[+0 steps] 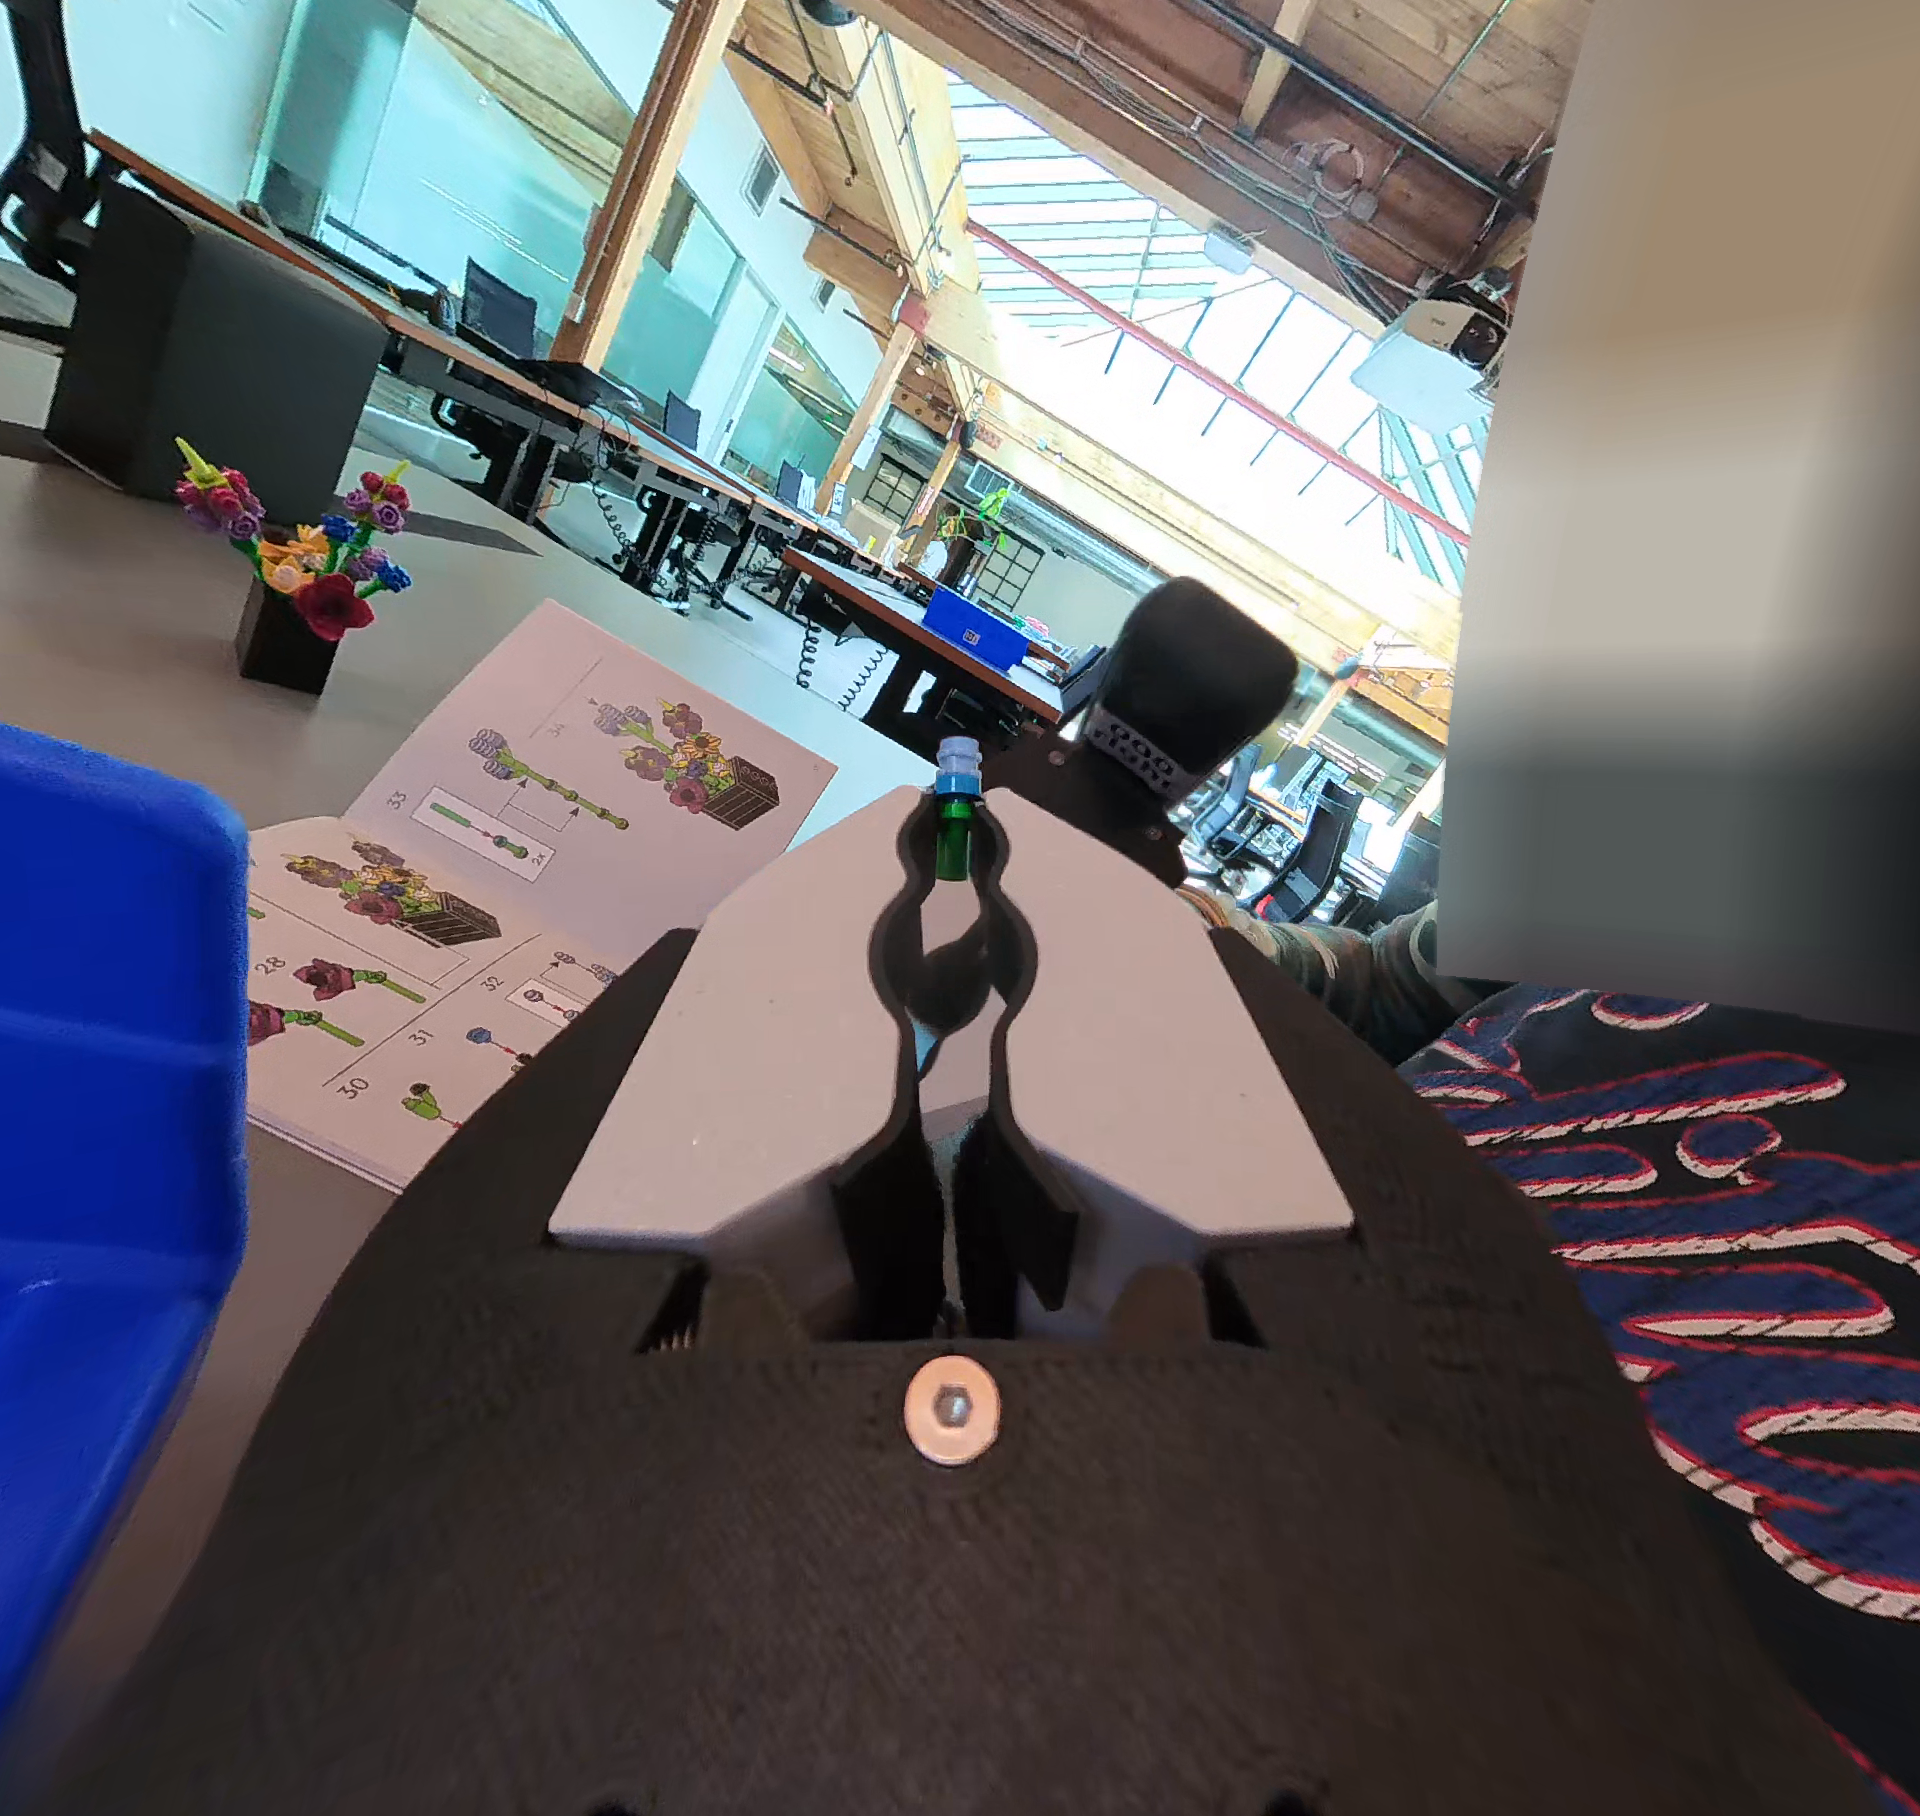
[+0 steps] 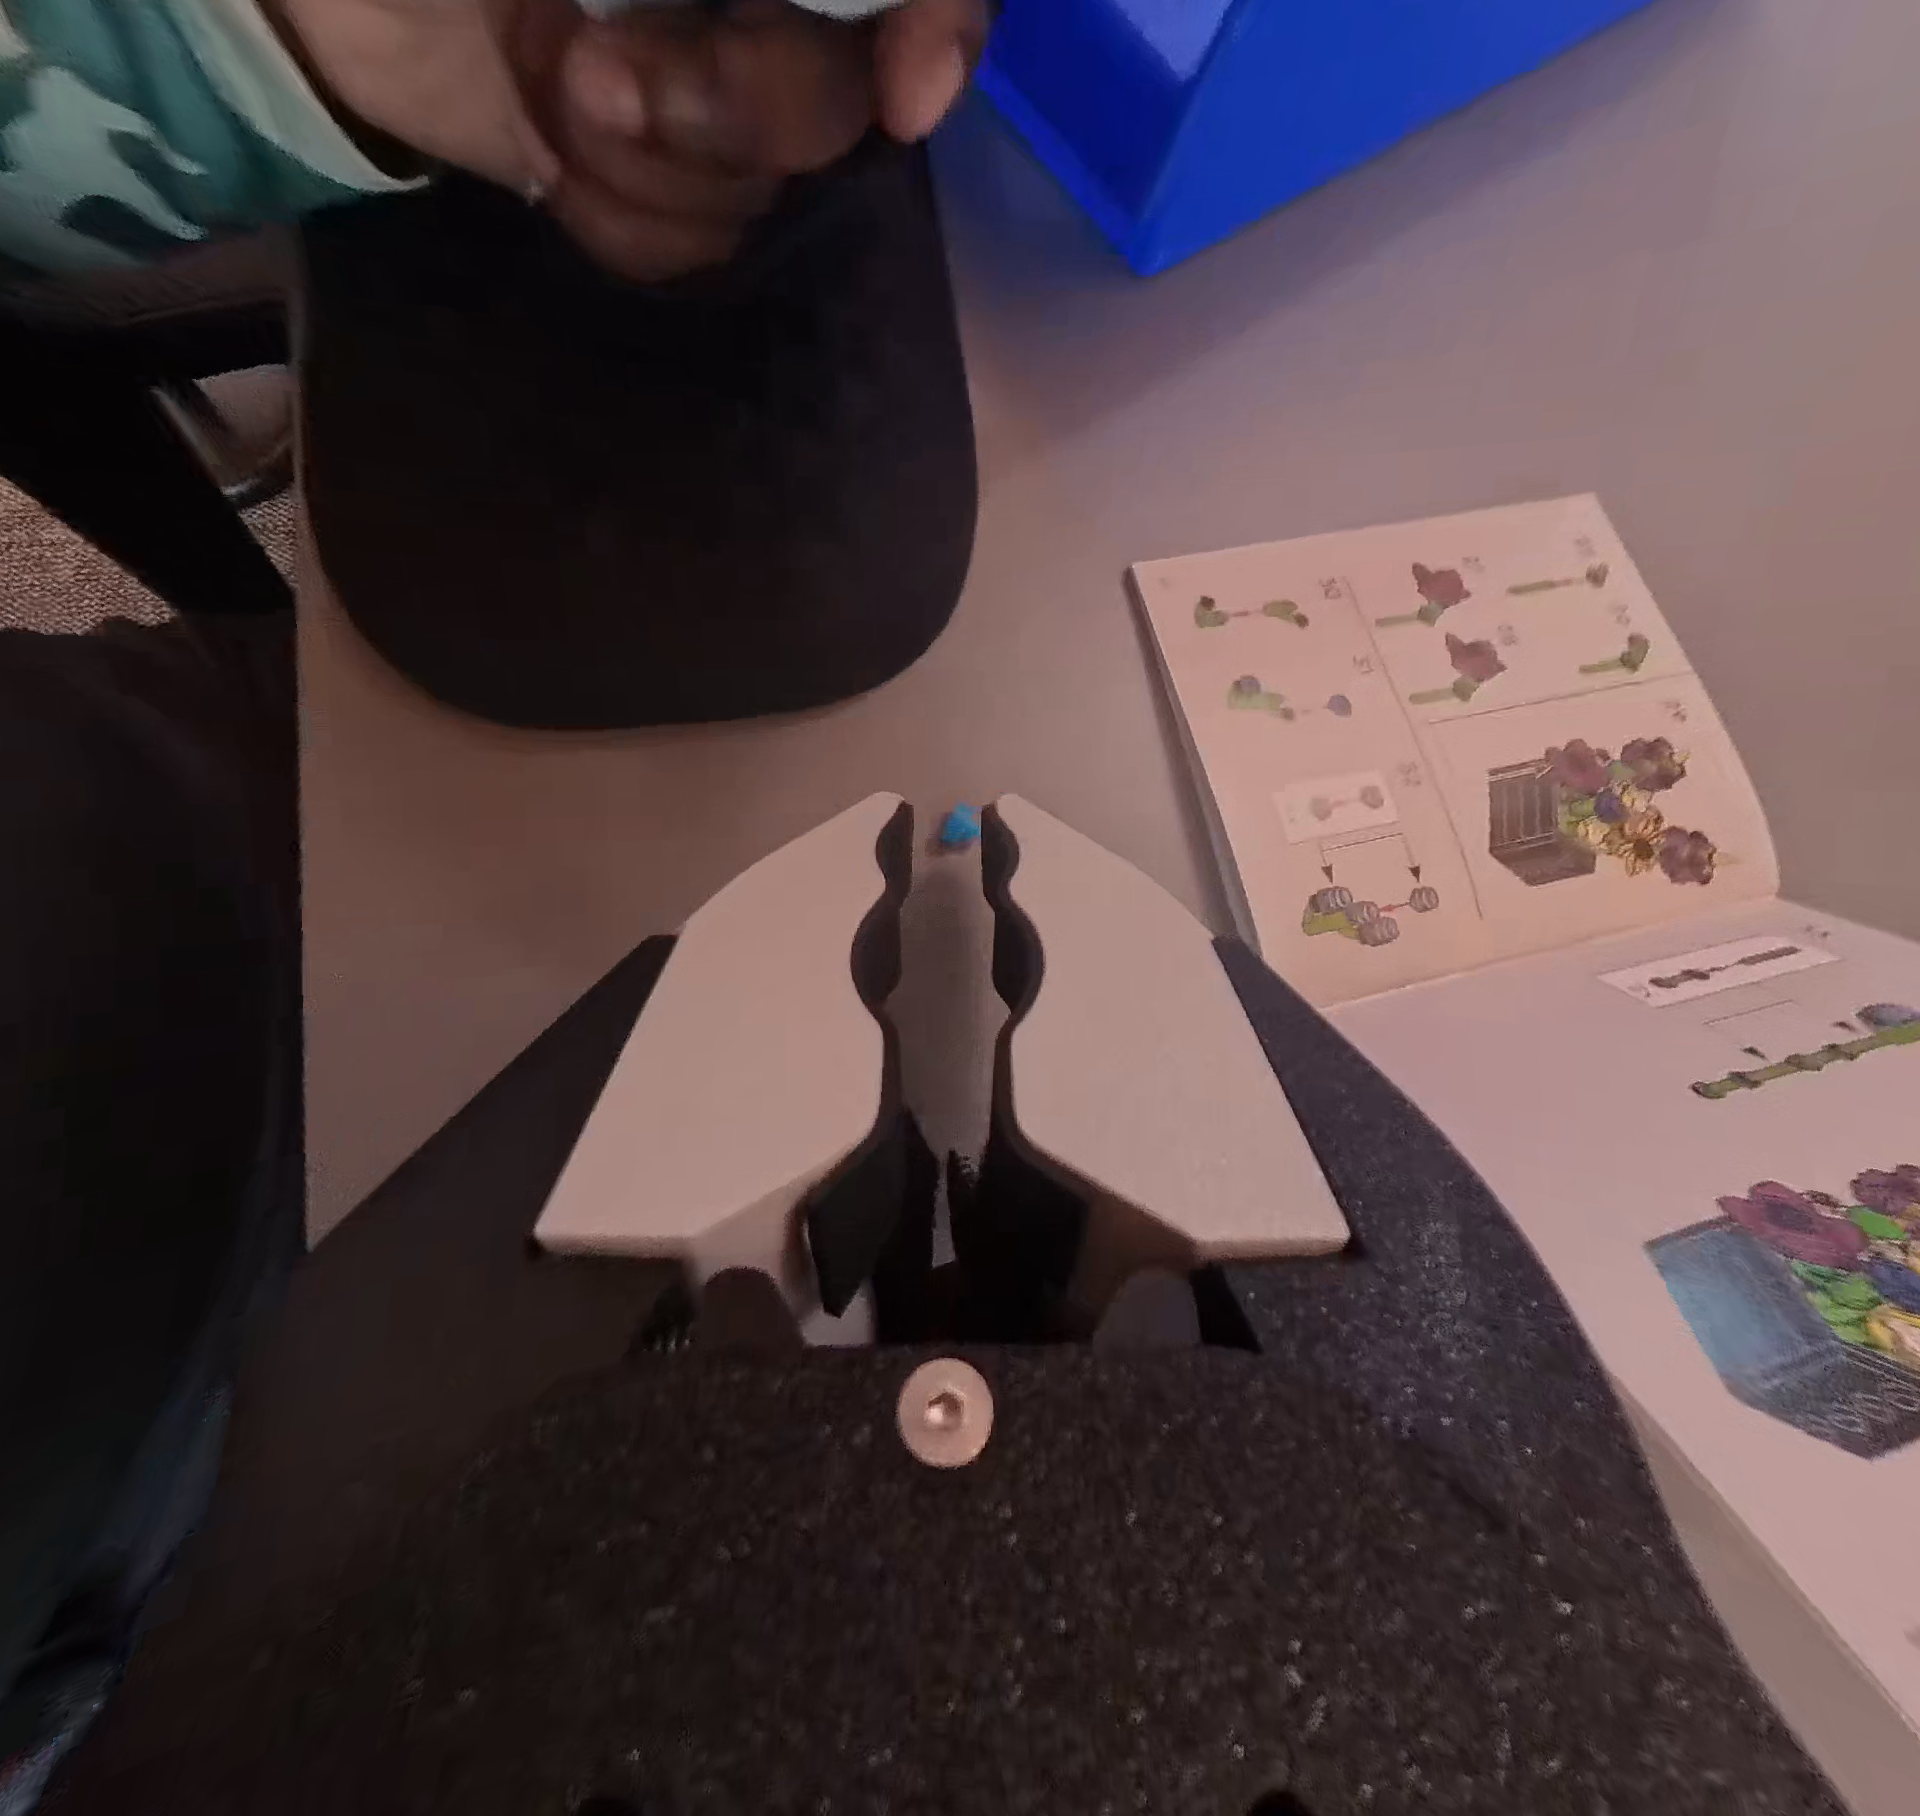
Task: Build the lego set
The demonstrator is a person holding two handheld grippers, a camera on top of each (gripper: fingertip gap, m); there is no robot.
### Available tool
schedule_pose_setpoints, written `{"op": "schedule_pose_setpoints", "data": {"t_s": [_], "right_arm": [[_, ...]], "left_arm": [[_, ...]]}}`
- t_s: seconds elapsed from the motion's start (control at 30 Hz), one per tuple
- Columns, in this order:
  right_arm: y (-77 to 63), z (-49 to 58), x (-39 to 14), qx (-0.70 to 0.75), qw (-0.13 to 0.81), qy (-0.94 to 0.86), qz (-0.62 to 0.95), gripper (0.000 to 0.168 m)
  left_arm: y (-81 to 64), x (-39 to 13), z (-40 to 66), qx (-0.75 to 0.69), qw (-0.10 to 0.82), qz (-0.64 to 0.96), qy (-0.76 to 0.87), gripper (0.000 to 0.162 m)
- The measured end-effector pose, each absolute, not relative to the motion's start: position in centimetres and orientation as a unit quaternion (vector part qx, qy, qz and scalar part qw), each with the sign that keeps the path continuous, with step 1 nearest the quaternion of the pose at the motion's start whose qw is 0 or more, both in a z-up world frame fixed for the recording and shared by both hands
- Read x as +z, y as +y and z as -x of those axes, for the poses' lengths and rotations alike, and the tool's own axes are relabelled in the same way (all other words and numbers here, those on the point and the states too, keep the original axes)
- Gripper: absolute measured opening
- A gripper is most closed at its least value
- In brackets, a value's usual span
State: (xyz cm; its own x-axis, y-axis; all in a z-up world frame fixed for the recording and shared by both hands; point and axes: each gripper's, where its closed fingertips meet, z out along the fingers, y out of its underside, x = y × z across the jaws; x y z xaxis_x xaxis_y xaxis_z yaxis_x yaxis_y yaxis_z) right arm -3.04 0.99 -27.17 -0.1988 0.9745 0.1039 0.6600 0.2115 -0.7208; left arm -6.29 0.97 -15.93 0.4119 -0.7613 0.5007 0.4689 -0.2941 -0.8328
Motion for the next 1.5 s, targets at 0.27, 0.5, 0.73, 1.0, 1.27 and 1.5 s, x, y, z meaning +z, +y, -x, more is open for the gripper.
{"op": "schedule_pose_setpoints", "data": {"t_s": [0.27,0.5,0.73,1.0,1.27,1.5], "right_arm": [[1.5,3.1,-28.2,0.272,0.276,-0.705,0.593,0.004],[1.8,-4.0,-23.2,0.462,0.15,-0.552,0.678,0.004],[3.5,-16.2,-24.9,0.385,0.092,-0.56,0.728,0.004],[3.3,-16.8,-26.3,0.338,0.199,-0.707,0.588,0.004],[3.6,-16.2,-26.4,0.305,0.218,-0.764,0.526,0.008],[4.6,-16.5,-25.6,0.3,0.274,-0.679,0.611,0.021]], "left_arm": [[0.7,-15.8,6.4,-0.534,0.585,0.598,0.123,0.006],[0.6,-16.0,6.1,-0.524,0.587,0.603,0.134,0.006],[0.7,-16.2,5.7,-0.522,0.579,0.61,0.14,0.006],[0.9,-16.6,5.2,-0.512,0.568,0.627,0.148,0.006],[0.9,-16.5,5.4,-0.515,0.571,0.623,0.145,0.006],[0.9,-16.4,5.5,-0.519,0.572,0.619,0.141,0.006]]}}
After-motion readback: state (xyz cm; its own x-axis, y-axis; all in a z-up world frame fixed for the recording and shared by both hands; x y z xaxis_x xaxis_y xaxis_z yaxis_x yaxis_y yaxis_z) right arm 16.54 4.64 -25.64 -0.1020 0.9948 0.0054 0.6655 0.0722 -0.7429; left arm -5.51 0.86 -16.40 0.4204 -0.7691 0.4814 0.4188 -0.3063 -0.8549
